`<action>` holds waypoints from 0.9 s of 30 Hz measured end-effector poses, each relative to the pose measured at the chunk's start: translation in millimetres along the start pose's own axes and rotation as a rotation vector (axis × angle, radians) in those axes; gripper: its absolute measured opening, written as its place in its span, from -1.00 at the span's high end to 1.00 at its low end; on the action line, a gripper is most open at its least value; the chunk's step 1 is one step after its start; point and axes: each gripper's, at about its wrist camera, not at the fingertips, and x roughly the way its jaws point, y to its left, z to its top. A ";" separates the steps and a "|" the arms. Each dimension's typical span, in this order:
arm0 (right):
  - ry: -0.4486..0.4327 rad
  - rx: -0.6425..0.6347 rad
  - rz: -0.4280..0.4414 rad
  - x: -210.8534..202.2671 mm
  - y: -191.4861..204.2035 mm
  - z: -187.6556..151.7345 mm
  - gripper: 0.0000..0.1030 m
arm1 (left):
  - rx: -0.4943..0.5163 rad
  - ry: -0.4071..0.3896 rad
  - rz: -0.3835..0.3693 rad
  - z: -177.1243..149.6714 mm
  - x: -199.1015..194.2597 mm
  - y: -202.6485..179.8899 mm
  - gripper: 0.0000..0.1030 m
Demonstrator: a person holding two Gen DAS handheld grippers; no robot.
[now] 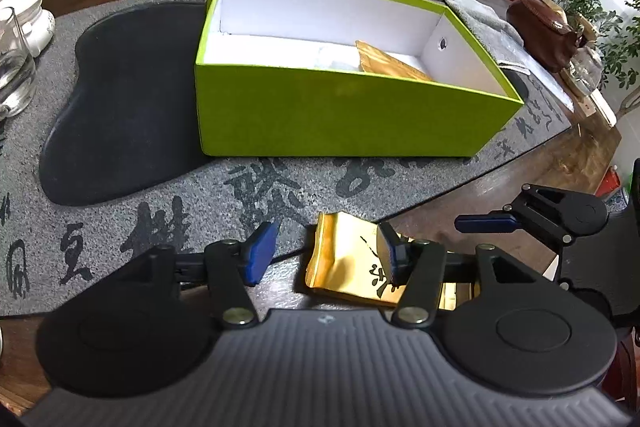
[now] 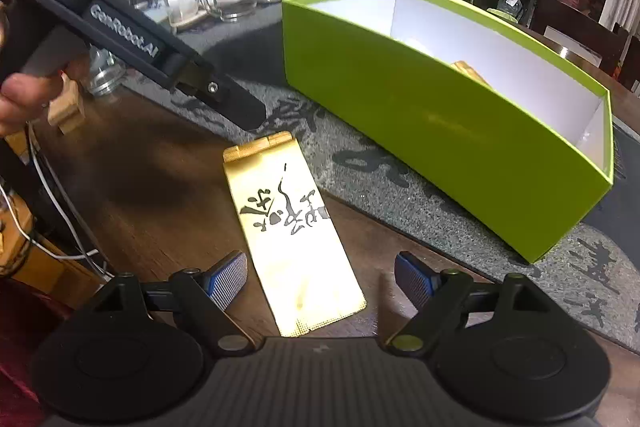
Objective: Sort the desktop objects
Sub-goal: 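Move the left gripper to the second gold foil bag and grasp it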
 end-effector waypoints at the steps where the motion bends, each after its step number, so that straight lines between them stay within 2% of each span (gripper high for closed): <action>1: 0.003 0.000 0.002 1.6 0.3 -0.1 -0.62 | -0.003 0.005 -0.003 -0.6 1.4 0.3 -0.07; 18: 0.040 -0.018 0.011 19.2 2.1 -2.6 -0.57 | -0.030 0.073 -0.025 -6.3 26.8 3.2 -0.07; 24: 0.041 -0.018 0.020 17.4 0.6 0.0 -0.30 | -0.027 0.086 -0.033 -6.8 31.4 1.1 -0.06; 27: 0.039 -0.018 0.019 17.1 -0.2 0.5 -0.26 | -0.029 0.093 -0.028 -7.1 34.3 1.8 -0.01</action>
